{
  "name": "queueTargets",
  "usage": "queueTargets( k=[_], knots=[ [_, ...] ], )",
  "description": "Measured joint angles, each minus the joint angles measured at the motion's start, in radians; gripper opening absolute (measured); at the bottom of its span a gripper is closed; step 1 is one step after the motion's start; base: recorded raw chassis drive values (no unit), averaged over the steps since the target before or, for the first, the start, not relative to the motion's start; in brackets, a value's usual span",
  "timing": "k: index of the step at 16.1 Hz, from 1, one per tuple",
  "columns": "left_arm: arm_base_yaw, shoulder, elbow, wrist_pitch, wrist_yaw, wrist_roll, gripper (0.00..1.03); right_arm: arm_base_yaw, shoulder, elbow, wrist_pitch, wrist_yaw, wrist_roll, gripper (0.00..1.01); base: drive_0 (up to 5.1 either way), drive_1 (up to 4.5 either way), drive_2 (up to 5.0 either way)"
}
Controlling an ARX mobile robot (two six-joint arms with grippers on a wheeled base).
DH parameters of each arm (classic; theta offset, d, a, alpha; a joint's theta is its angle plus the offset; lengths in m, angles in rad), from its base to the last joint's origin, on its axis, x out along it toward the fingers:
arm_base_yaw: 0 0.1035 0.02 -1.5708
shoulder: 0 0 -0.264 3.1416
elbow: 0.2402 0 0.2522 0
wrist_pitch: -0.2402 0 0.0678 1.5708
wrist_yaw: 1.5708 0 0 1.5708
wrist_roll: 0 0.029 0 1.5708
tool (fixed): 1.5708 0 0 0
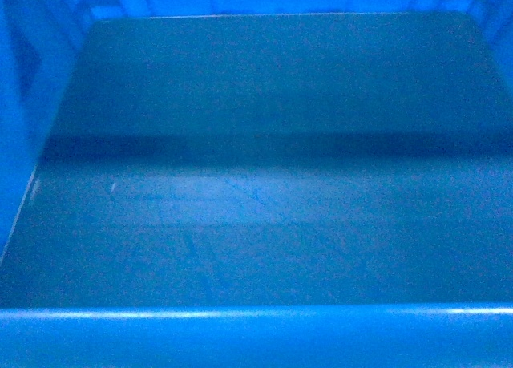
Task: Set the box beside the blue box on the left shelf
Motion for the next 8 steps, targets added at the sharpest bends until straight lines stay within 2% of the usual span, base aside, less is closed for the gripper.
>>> queueTargets(
  k=[4, 8],
  knots=[
    [0.000, -0.001, 0.000, 0.000, 0.000, 0.001, 0.11, 0.001, 0.000, 0.000, 0.000, 0.000, 0.000, 0.21, -0.3, -0.34, -0.3],
    [0.000, -0.002, 0.000, 0.000, 0.000, 0.001, 0.11, 0.005, 0.000, 0.000, 0.001, 0.005, 0.000, 0.21, -2.0, -1.96, -2.0]
  ],
)
